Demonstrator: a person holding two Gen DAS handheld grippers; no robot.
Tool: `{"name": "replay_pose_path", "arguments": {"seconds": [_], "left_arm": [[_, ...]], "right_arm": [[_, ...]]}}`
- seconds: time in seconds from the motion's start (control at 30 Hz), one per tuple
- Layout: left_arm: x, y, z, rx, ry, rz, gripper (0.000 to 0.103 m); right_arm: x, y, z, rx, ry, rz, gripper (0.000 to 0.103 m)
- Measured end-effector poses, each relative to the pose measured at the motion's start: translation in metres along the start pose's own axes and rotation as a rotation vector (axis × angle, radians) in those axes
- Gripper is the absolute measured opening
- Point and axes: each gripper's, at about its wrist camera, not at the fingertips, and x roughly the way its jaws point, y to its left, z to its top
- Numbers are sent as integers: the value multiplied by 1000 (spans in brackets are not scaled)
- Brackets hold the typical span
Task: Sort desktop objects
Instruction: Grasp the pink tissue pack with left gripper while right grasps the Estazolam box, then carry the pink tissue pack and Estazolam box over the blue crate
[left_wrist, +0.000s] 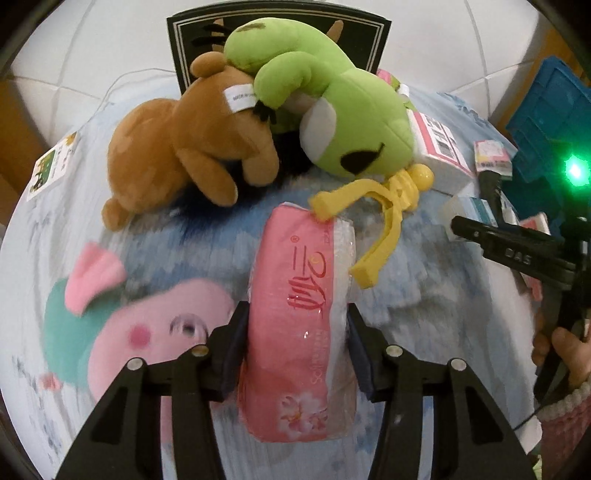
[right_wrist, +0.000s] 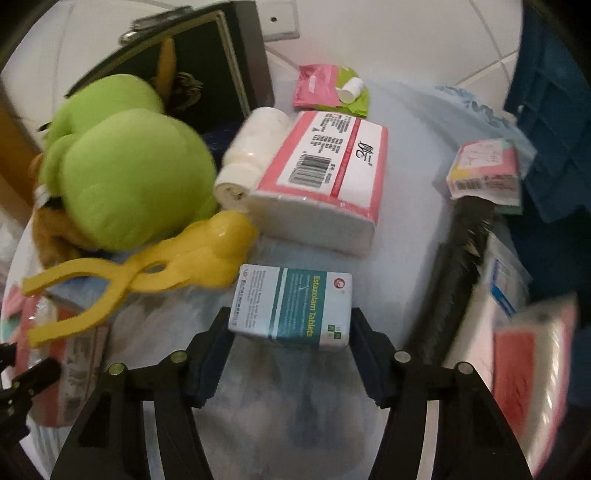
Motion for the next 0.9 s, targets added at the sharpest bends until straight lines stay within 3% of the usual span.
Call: {"name": "replay_pose_path", "arguments": {"seconds": [0.17, 0.33, 0.9], "left_arm": [[-27, -4, -24, -3, -24, 1, 49], [-73, -15, -42, 20, -108, 1, 49], [-208, -97, -79, 159, -415, -39, 49]], "right_arm": [[-47, 10, -26, -30, -26, 22, 61], [-102, 21, -51, -52, -85, 42, 61], [-300, 24, -125, -85, -423, -27, 61]]}}
